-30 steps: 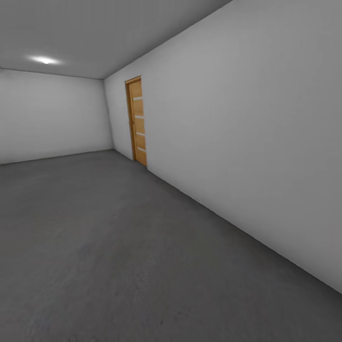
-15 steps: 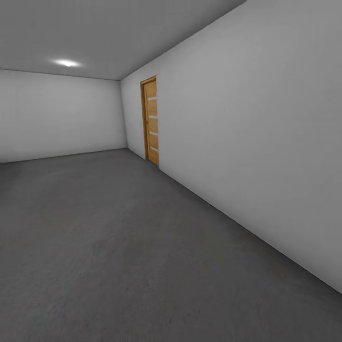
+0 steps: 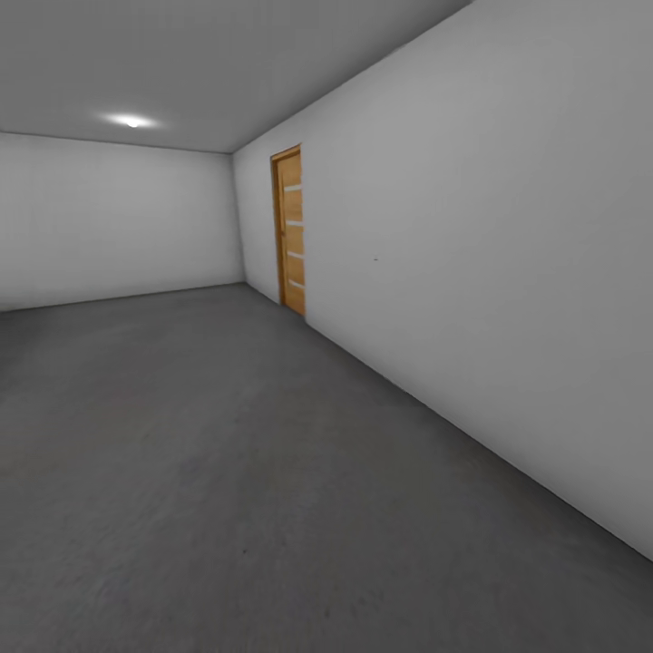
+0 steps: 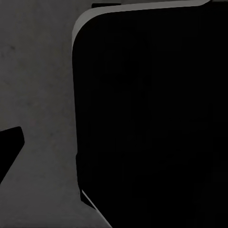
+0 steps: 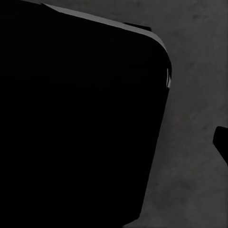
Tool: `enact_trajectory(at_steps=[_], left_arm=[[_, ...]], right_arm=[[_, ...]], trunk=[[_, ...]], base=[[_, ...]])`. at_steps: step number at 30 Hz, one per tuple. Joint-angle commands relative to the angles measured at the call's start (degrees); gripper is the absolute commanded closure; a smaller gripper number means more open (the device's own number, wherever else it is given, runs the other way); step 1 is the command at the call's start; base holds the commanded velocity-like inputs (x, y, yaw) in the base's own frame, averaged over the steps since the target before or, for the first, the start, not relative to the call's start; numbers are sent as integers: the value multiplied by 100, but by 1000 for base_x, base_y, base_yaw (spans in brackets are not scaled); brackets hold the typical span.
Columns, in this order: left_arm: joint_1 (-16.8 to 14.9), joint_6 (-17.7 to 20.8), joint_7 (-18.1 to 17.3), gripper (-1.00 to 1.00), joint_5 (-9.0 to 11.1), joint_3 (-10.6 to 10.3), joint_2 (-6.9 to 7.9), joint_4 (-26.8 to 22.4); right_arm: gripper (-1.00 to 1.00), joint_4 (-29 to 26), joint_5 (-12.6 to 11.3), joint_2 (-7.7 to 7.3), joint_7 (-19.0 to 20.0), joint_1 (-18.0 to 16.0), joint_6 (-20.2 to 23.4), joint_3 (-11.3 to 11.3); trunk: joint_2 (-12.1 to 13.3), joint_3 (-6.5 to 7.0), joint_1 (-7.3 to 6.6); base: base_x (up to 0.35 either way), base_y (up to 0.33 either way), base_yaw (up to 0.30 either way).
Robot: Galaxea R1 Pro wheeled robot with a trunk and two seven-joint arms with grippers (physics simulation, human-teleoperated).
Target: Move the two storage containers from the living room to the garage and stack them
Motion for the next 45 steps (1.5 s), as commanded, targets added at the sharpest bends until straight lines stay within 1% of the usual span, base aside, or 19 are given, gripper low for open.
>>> enact_trajectory(at_steps=[1,3,6,12,18,28,34,37,39,40,41,43,45], left_arm=[[-1,-8,-8,-100,26,12,-2,-3],[-1,-14,-52,-100,55,35,-79,-3],[-1,-67,-62,-100,63,46,-139,2],[-1,-228,-61,-100,80,59,-144,13],[-1,-250,-61,-100,82,60,-160,15],[-1,-254,-49,-100,90,67,-138,15],[-1,-238,-34,-100,125,74,-137,15],[-1,-225,-17,-100,237,73,-133,15],[-1,-219,-6,-100,401,70,-130,15],[-1,-217,-5,-100,442,69,-130,15],[-1,-209,-2,-100,539,66,-129,15],[-1,-201,0,-100,610,61,-128,17],[-1,-196,0,-100,632,60,-128,16]], right_arm=[[-100,1,-48,-8,-14,-1,-19,47],[-100,1,-48,-18,-9,-1,-51,36],[-100,1,-49,-19,-8,-1,-63,34],[-100,1,-104,-17,-18,-1,-59,47],[-100,1,-113,-17,-21,-1,-67,41],[-100,1,-115,-17,-25,-1,-68,40],[-100,1,-115,-17,-25,-1,-68,40],[-100,1,-115,-17,-25,-1,-68,40],[-100,1,-115,-17,-25,-1,-68,40],[-100,1,-115,-17,-23,-1,-68,40],[-100,1,-115,-17,-24,-1,-68,35],[-100,1,-115,-17,-25,-1,-68,32],[-100,1,-115,-17,-23,-1,-71,32]], trunk=[[-3,-5,0],[-3,-5,0],[-3,-5,0],[-3,-5,0],[-3,-5,0],[-3,-5,0],[-3,-5,0],[-3,-5,0],[-3,-5,0],[-3,-5,0],[-3,-5,0],[-3,-5,0],[-3,-5,0]], base=[[0,0,206],[0,0,257],[0,0,277],[0,0,286],[0,0,288],[2,0,288],[231,0,277],[314,0,239],[321,0,179],[322,0,117],[323,0,60],[324,0,29],[324,0,10]])
